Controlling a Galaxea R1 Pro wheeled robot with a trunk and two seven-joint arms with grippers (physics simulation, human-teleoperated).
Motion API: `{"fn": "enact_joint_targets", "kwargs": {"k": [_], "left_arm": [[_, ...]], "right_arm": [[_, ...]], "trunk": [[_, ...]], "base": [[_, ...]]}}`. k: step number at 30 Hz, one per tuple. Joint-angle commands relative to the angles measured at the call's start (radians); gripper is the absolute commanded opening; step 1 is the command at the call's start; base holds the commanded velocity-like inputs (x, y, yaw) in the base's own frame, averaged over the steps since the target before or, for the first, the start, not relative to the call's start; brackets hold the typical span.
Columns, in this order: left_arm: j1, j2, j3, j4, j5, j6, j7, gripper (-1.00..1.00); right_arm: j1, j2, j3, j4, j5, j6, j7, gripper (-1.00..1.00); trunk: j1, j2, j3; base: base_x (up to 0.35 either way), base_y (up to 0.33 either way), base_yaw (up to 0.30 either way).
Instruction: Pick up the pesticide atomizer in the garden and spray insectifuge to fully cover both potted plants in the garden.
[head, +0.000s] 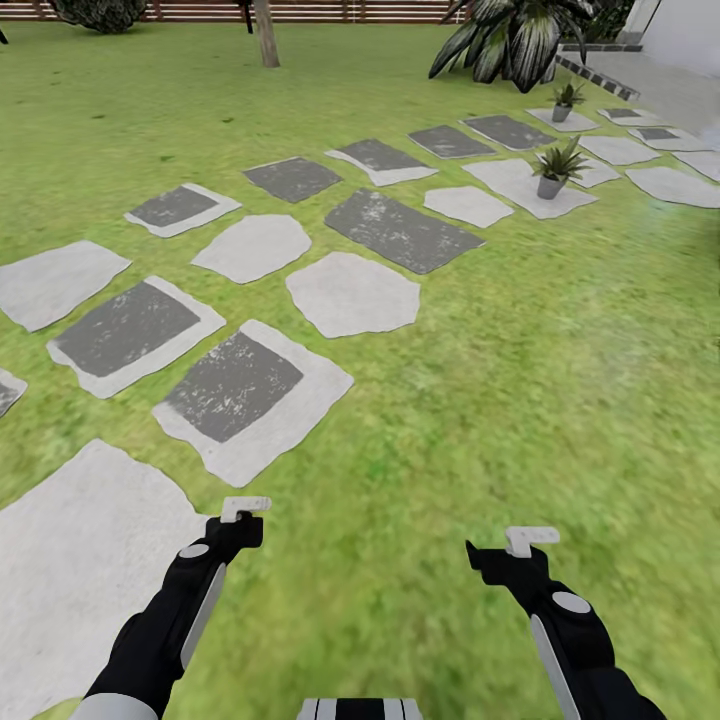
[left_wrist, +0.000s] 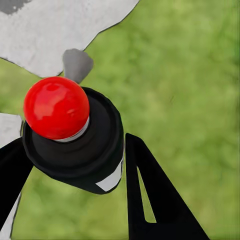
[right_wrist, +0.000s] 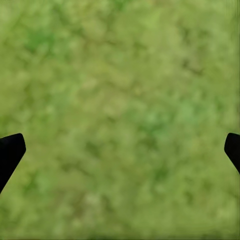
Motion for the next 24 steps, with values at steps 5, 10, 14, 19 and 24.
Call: {"fn": "enact_joint_targets", "kwargs": {"k": [5,10,14,19,24], "left_arm": [[0.000,0.000,0.000,-0.001,0.000,0.005,0.001,-1.00],[0.000,0.000,-0.001,-0.002,-0.001,0.005,0.001,-1.00],[0.000,0.000,-0.001,-0.002,-0.003,0.005,0.001,-1.00],[0.000,0.001,0.000,-0.002,-0.002,0.005,0.001,-1.00],[0.000,0.001,0.000,-0.003,-0.002,0.005,0.001,-1.00]], "right_arm": [[0.000,-0.001,-0.005,-0.002,-0.003,0.006,0.001,1.00],[0.000,-0.001,-0.046,-0.003,-0.005,0.007,0.001,1.00],[0.000,-0.001,-0.053,-0.003,-0.005,0.007,0.001,1.00],[0.000,-0.001,-0.055,-0.003,-0.005,0.008,0.001,1.00],[0.000,-0.001,-0.055,-0.002,-0.005,0.009,0.001,1.00]], "trunk": [[0.000,0.000,-0.001],[0.000,0.000,0.003],[0.000,0.000,0.009],[0.000,0.000,0.018],[0.000,0.000,0.026]], "base": [[0.000,0.000,-0.003],[0.000,0.000,-0.019],[0.000,0.000,-0.061],[0.000,0.000,-0.066],[0.000,0.000,-0.067]]}}
